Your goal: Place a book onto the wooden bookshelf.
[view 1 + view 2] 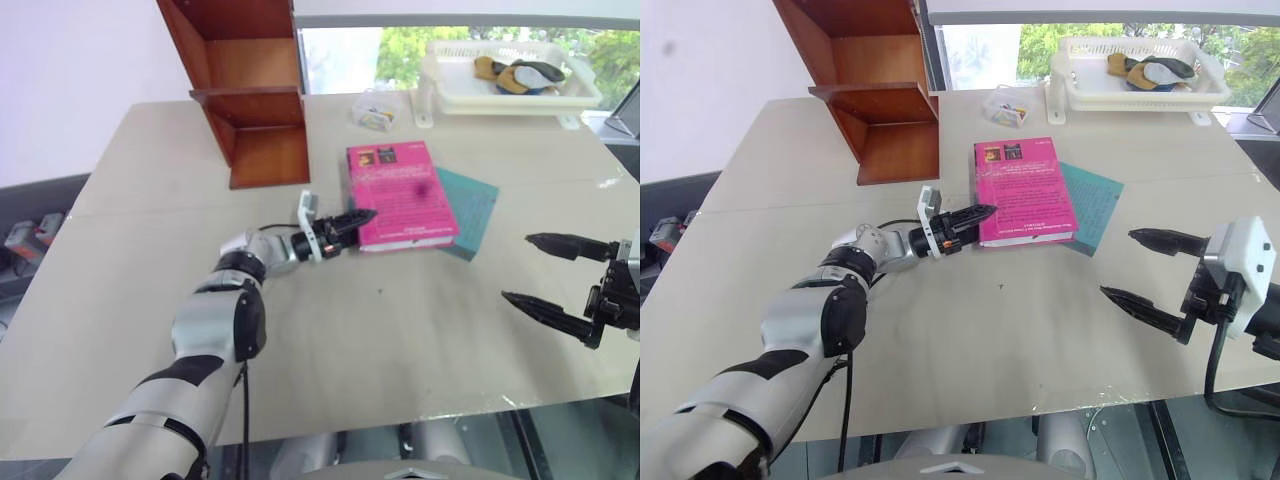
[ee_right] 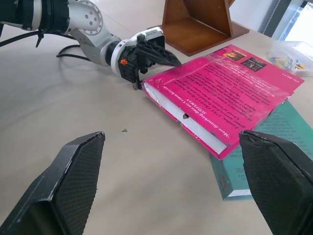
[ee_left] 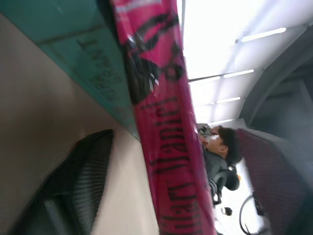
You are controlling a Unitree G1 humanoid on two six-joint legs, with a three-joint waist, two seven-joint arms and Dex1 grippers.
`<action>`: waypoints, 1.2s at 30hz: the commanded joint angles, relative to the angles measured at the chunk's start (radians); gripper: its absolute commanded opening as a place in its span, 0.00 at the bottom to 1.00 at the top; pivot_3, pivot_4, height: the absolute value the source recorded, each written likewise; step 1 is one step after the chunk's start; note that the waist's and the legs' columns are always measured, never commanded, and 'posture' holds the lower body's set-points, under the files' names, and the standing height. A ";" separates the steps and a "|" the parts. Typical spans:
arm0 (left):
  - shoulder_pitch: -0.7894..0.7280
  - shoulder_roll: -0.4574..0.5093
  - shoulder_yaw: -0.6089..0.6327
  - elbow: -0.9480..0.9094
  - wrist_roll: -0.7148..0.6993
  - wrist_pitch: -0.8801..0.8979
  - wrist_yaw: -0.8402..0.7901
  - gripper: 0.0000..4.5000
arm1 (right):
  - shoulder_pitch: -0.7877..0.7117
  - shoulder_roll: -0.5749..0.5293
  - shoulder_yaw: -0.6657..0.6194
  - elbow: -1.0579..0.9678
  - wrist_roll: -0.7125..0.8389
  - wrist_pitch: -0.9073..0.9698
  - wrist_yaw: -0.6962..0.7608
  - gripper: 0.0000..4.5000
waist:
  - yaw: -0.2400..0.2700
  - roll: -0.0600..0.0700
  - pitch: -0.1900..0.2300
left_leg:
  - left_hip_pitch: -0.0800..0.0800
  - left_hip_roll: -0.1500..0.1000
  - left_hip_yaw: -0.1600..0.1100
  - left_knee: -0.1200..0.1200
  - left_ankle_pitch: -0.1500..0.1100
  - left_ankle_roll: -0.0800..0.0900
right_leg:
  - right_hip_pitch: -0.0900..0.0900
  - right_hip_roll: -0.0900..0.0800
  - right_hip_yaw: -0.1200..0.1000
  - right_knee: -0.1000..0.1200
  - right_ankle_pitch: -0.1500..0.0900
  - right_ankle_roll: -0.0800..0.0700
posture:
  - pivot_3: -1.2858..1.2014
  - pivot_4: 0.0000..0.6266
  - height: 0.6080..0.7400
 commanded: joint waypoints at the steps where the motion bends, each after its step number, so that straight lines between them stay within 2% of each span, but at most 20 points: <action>1: -0.028 0.003 0.040 0.009 0.003 -0.006 0.005 0.56 | -0.002 -0.011 -0.032 -0.025 0.015 -0.025 -0.010 1.00 | 0.000 0.000 0.000 | 0.000 0.000 0.000 0.000 0.000 0.000 | 0.000 0.000 0.000 0.000 0.000 0.000 | 0.52 0.24 1.00; 4: -0.024 0.006 0.035 0.008 0.021 0.004 -0.010 0.23 | 0.000 -0.013 -0.030 -0.020 0.012 -0.033 -0.010 1.00 | 0.000 0.000 0.000 | 0.000 0.000 0.000 0.000 0.000 0.000 | 0.000 0.000 0.000 0.000 0.000 0.000 | 0.52 0.24 1.00; 6: -0.022 0.007 0.034 0.008 0.029 0.006 -0.011 0.09 | -0.001 -0.014 -0.027 -0.017 0.009 -0.037 -0.011 1.00 | 0.000 0.000 0.000 | 0.000 0.000 0.000 0.000 0.000 0.000 | 0.000 0.000 0.000 0.000 0.000 0.000 | 0.52 0.24 1.00; 8: -0.022 0.008 0.036 0.006 0.034 0.011 -0.020 0.04 | -0.002 -0.014 -0.024 -0.014 0.007 -0.040 -0.010 1.00 | 0.000 0.000 0.000 | 0.000 0.000 0.000 0.000 0.000 0.000 | 0.000 0.000 0.000 0.000 0.000 0.000 | 0.52 0.24 1.00; 15: -0.080 0.014 -0.003 -0.096 0.027 0.061 -0.188 0.04 | -0.002 -0.013 -0.027 0.010 -0.003 -0.057 -0.013 1.00 | 0.000 -0.002 0.001 | -0.001 0.000 0.000 0.000 0.000 0.000 | 0.000 0.001 0.000 0.000 0.000 0.000 | 0.52 0.24 1.00; 19: -0.082 0.006 -0.063 -0.281 0.023 0.047 -0.242 0.04 | -0.013 -0.006 -0.040 0.026 0.012 -0.063 -0.018 1.00 | -0.001 -0.002 0.001 | -0.001 0.000 0.000 0.000 0.000 0.000 | -0.001 0.000 -0.001 0.000 0.000 0.000 | 0.52 0.24 1.00; 23: -0.041 -0.012 -0.106 -0.587 0.025 -0.064 -0.176 0.04 | -0.047 0.007 -0.055 0.036 0.096 -0.052 -0.025 1.00 | -0.002 -0.002 0.002 | -0.001 0.000 0.000 0.000 0.000 0.000 | -0.001 -0.001 0.001 -0.001 0.000 0.000 | 0.52 0.24 1.00; 25: -0.022 -0.014 -0.141 -0.703 0.075 -0.196 -0.119 0.04 | -0.059 0.001 -0.061 0.034 0.141 -0.041 -0.022 1.00 | -0.002 -0.002 0.002 | -0.001 0.002 0.000 -0.001 0.000 0.000 | -0.001 -0.003 0.001 -0.001 0.000 0.000 | 0.52 0.24 1.00; 28: -0.018 0.021 -0.247 -0.787 0.236 -0.488 -0.039 0.04 | -0.080 -0.010 -0.075 0.043 0.204 -0.029 -0.022 1.00 | 0.000 -0.002 0.002 | 0.000 0.002 0.001 -0.001 0.000 0.000 | -0.001 -0.002 0.001 -0.002 0.000 0.000 | 0.52 0.24 1.00; 29: -0.028 0.037 -0.273 -0.795 0.281 -0.586 -0.028 0.04 | -0.087 -0.012 -0.079 0.052 0.219 -0.028 -0.021 1.00 | 0.000 -0.002 0.002 | 0.000 0.002 0.001 -0.001 0.000 0.000 | -0.001 -0.002 0.002 -0.002 0.000 0.000 | 0.52 0.24 1.00; 32: -0.078 0.069 -0.294 -0.792 0.334 -0.726 0.004 0.04 | -0.095 -0.013 -0.096 0.081 0.257 -0.028 -0.005 1.00 | 0.000 -0.003 0.002 | 0.000 0.002 0.002 -0.001 0.000 0.000 | 0.000 -0.002 0.002 -0.002 0.000 0.000 | 0.52 0.24 1.00; 36: -0.167 0.155 -0.350 -0.728 0.486 -0.976 0.091 0.04 | -0.102 -0.005 -0.165 0.172 0.343 -0.030 0.030 1.00 | 0.001 -0.006 0.005 | -0.002 0.002 0.001 -0.001 0.000 0.000 | -0.001 -0.001 0.001 -0.003 0.000 0.000 | 0.52 0.24 1.00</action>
